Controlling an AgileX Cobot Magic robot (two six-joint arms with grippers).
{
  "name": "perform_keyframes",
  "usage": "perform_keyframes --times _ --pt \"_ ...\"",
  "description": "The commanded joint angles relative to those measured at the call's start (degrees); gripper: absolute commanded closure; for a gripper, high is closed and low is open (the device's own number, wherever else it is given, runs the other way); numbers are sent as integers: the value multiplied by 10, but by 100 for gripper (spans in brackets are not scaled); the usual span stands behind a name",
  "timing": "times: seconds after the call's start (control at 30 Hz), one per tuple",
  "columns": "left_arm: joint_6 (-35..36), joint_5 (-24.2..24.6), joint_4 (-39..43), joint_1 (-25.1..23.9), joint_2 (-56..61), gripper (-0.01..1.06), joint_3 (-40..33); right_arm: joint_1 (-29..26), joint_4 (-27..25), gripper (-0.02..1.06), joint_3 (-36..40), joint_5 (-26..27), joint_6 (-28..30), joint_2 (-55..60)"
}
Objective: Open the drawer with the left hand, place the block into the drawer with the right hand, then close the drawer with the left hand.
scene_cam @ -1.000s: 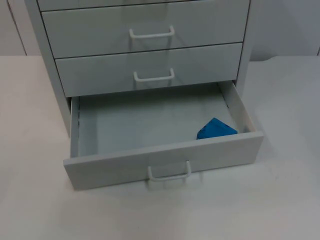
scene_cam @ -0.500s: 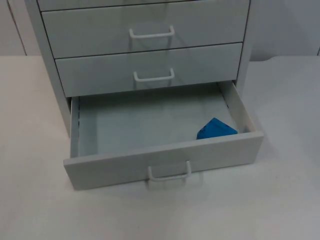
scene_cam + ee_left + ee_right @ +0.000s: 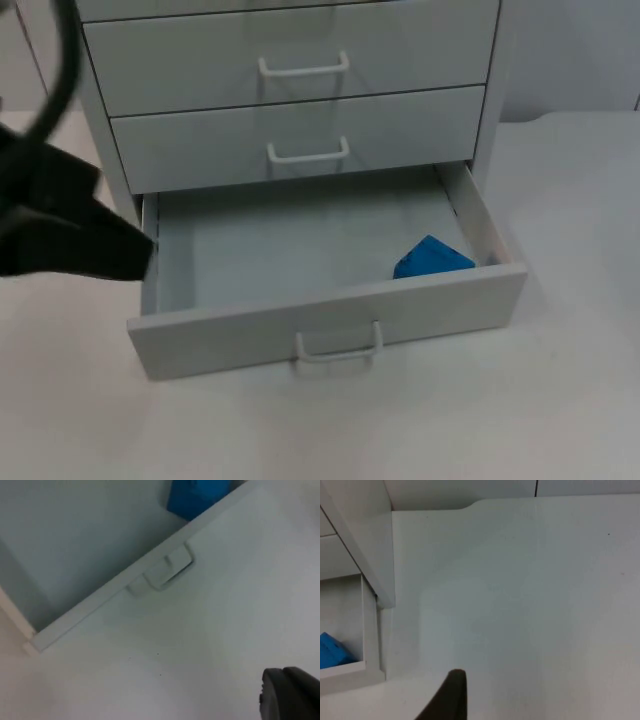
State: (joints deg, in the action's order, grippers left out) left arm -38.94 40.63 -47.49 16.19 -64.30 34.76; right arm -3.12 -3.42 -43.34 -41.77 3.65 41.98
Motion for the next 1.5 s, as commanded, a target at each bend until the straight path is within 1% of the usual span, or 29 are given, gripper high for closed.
perform_keyframes --times 0.0,0.03,0.07,0.17,0.2,0.23,0.3,0.33,0.37,0.4,0.43,0.47,0.53,0.57,0.6,0.7,0.73,0.83,0.87,0.9,0.93,0.97,1.03,1.07,1.2,1.23,1.33,1.4,1.47 --pt "32 -53 36 56 -13 105 -1 -3 -3 -1 2 9 2 -3" --pt "44 -69 61 83 -19 105 -1 -3 -3 -1 2 10 2 -3" --pt "44 -69 61 83 -19 105 -1 -3 -3 -1 2 10 2 -3" --pt "77 -121 143 174 -40 105 -1 -3 -3 -1 2 10 2 -3" --pt "94 -137 162 196 -46 105 -1 -3 -3 -1 2 10 2 -3" --pt "94 -137 162 196 -46 105 -1 -3 -3 -1 2 10 2 -3" --pt "143 -178 216 240 -63 105 -1 -3 -1 -1 2 10 2 -3" --pt "182 -193 254 260 -76 105 -1 -3 -1 -1 2 10 2 -3" --pt "208 -201 276 271 -86 105 -1 -3 -1 -1 2 10 2 -3" --pt "208 -201 276 271 -86 105 -1 -3 -1 -1 2 10 2 -3" --pt "232 -203 307 279 -96 105 0 -3 -1 -1 2 10 2 -3" --pt "253 -200 331 285 -108 105 3 -3 -1 -1 2 10 2 -3" --pt "306 -174 388 290 -132 105 23 -3 -1 -1 2 10 2 -3" --pt "306 -174 388 290 -132 105 23 -3 -1 -1 2 10 2 -3" --pt "329 -156 425 292 -146 105 41 -3 -1 -1 3 10 2 -3" --pt "374 -116 503 303 -184 105 80 -3 -1 -1 13 17 2 -3" --pt "374 -116 503 303 -184 105 80 -3 -1 -1 13 17 2 -3" --pt "430 -95 596 323 -223 105 106 -3 -1 -1 13 22 2 -3" --pt "459 -89 634 329 -237 105 110 -3 -1 -1 14 22 2 -3" --pt "459 -89 634 329 -237 105 110 -3 -1 -1 14 22 2 -3" --pt "496 -86 684 341 -256 105 115 -3 -1 -1 16 24 2 -3" --pt "516 -84 719 352 -276 105 117 -3 -1 -1 16 24 2 -3" --pt "539 -84 766 374 -308 105 120 -3 -1 -1 16 26 2 -3" --pt "539 -84 766 374 -308 105 120 -3 -1 -1 16 26 2 -3" --pt "652 -68 900 406 -367 105 131 -3 3 -1 16 25 2 -3" --pt "652 -68 900 406 -367 105 131 -3 3 -1 16 25 2 -3" --pt "728 -59 990 416 -393 105 136 -3 3 -1 16 25 2 -3" --pt "732 -60 995 416 -396 105 136 -3 3 -1 16 25 2 -3" --pt "752 -67 1038 416 -396 105 136 -3 4 -1 16 25 2 -3"
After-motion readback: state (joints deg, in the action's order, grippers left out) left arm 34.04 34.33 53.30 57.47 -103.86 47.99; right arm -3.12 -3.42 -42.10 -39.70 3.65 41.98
